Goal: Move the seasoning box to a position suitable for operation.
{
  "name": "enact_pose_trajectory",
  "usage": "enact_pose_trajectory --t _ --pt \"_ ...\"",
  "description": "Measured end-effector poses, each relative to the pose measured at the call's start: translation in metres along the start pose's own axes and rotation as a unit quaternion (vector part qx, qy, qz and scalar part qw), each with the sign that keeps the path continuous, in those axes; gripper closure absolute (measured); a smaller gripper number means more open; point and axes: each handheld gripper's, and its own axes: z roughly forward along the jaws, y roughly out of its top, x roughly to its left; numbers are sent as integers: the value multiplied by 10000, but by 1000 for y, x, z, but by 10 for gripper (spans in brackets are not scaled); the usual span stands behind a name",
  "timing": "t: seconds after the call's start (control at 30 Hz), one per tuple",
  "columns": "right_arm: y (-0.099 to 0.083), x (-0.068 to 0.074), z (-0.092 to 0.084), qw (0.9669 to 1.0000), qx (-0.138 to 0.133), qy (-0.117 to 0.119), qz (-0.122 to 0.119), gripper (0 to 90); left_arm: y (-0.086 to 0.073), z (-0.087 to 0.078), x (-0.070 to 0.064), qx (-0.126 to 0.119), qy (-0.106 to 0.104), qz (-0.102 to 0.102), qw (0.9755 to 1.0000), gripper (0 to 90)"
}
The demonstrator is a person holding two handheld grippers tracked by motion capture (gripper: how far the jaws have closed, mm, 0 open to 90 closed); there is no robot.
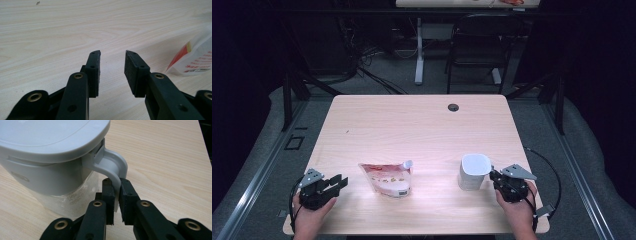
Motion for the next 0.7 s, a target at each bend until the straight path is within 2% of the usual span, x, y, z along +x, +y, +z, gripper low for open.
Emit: enact_pose_trajectory --t 0.33,0.6,0.7 --pt "-1 1 -3 9999 25 36 98 833 0 0 0 28 -3 38 10000 658" --pt "1 24 -6 9996 121 176 -205 837 0 0 0 9 14 34 10000 658" --pt "2 28 -6 9995 123 205 -218 836 0 0 0 3 29 49 10000 658"
